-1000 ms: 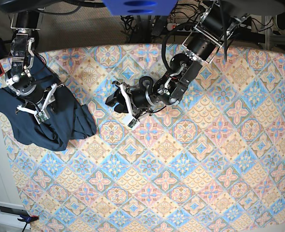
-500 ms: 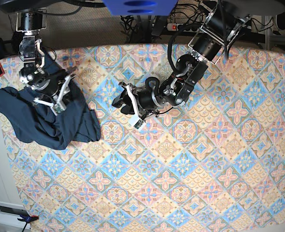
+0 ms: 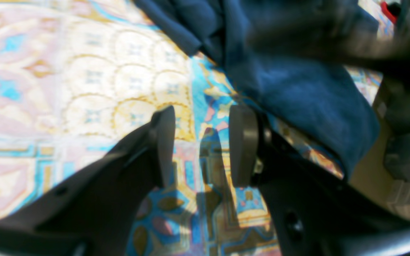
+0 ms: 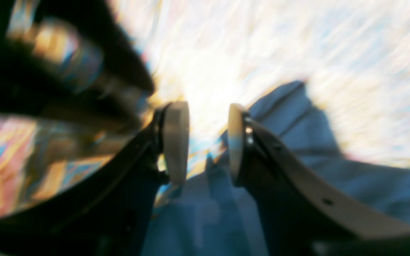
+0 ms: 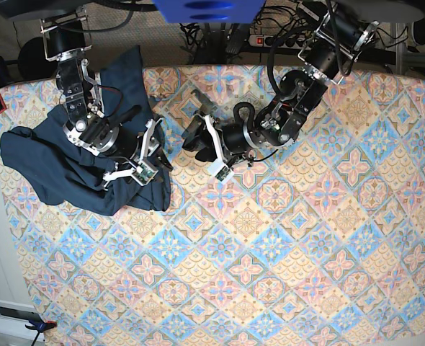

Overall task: Layout the t-shirt on the table in an organized manner, then fold the t-shirt properly
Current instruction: 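Grasp the shirt with both grippers and lift it toward the table center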

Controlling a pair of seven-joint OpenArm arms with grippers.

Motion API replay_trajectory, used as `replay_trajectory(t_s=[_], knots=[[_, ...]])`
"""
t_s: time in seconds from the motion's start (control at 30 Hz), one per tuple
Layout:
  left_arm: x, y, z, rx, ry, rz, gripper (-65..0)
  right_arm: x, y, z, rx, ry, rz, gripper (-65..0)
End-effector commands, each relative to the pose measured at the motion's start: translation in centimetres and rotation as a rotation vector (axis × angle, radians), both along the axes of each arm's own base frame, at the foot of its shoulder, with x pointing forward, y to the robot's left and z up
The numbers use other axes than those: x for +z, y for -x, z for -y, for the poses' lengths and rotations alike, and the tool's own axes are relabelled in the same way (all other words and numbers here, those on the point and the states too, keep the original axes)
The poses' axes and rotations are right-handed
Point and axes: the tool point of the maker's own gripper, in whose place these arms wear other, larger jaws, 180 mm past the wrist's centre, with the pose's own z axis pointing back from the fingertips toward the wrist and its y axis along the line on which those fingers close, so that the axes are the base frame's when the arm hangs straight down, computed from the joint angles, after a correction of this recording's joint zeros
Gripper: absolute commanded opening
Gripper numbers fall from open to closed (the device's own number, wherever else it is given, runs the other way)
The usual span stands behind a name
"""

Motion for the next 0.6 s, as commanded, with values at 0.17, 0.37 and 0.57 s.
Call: replay_trajectory(t_s=[0.17,0.37,0.57], knots=[[2.3,1.8,2.0,-0.027,0.094,0.019,-40.5,4.2,-1.6,5.7,-0.148,0.017,0.122,-47.4],[2.5,2.2,2.7,-0.054,0.082,0.008,-40.5,1.1,1.3,10.3,-0.268,0.057,0.026,-47.4],[2.5,2.2,2.5,-0.053,0.079,0.009,-40.5,-3.0,4.0,11.7,-0.307,0.068,-0.101,-52.9]])
